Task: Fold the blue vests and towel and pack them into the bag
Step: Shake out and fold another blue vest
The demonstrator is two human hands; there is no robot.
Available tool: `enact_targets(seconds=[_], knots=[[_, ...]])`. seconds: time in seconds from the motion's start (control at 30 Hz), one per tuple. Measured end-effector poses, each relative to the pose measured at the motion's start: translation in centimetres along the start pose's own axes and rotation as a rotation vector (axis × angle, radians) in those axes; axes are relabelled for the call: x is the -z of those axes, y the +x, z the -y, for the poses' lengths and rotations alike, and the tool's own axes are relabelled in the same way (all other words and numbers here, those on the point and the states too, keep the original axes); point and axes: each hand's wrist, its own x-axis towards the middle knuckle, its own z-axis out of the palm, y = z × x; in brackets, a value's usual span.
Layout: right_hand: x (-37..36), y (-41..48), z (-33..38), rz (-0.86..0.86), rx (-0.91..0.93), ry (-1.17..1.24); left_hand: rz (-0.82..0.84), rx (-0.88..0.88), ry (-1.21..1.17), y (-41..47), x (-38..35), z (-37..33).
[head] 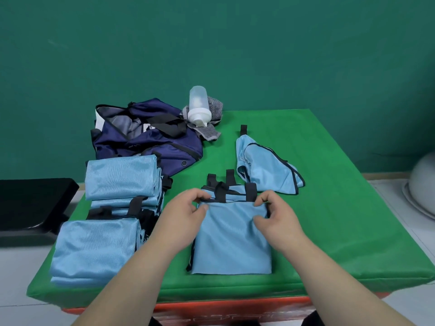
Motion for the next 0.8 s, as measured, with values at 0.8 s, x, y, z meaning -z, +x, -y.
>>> enact_targets(seconds=[0.8], knots=[[-3.9, 6.7, -3.5, -0.064, -0.025, -0.313, -0.024, -0.060, 0.186, 7.4, -5.1, 5.7]])
